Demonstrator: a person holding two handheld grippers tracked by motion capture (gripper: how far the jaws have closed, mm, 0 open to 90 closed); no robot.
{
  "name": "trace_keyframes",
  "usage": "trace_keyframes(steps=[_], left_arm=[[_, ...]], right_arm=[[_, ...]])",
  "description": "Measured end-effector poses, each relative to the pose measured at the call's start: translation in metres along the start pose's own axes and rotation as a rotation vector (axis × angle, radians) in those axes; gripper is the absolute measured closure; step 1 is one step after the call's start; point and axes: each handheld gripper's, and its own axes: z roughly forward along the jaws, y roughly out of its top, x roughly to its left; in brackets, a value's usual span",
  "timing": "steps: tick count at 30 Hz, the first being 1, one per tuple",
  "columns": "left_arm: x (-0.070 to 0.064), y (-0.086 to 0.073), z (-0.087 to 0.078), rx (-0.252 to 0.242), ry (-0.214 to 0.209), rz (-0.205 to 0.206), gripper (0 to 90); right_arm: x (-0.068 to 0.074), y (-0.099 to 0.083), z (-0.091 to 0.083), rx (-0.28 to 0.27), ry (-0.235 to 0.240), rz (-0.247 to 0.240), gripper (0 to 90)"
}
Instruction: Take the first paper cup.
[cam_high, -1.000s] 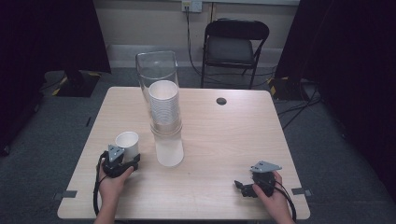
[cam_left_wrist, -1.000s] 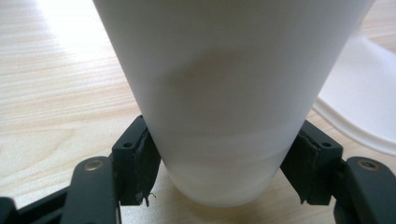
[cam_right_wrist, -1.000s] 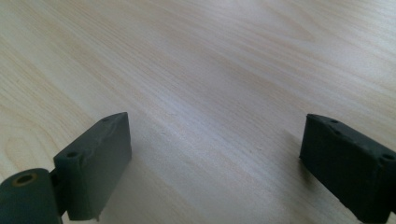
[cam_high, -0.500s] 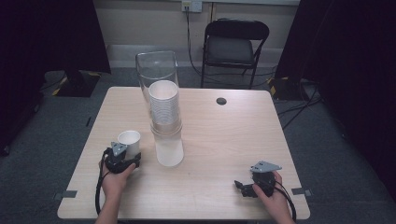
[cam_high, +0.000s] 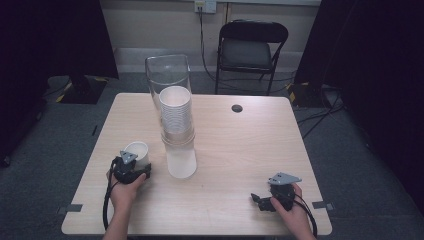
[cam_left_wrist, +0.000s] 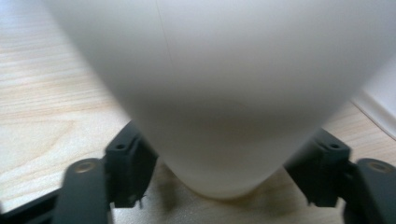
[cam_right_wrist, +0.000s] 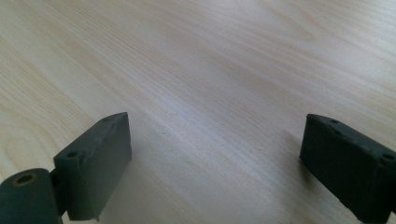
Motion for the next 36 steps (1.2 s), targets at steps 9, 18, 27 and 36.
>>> trace_keyframes(steps=[9, 18, 27, 36], left_arm=[[0.001, -0.001, -0.002, 0.031, 0.006, 0.002, 23.2], [-0.001, -0.009, -0.013, 0.055, -0.03, -0.002, 19.2], [-0.007, -0.02, -0.028, 0.042, -0.099, 0.026, 17.1], [-0.018, -0.026, -0.041, -0.003, -0.162, 0.023, 17.0]], right_arm=[[0.0, 0.0, 0.0, 0.0, -0.001, -0.001, 8.1], [0.0, 0.0, 0.0, 0.0, -0.001, -0.001, 8.1], [0.0, 0.0, 0.0, 0.0, 0.0, 0.0, 8.0], [0.0, 0.0, 0.0, 0.0, 0.0, 0.0, 8.0]])
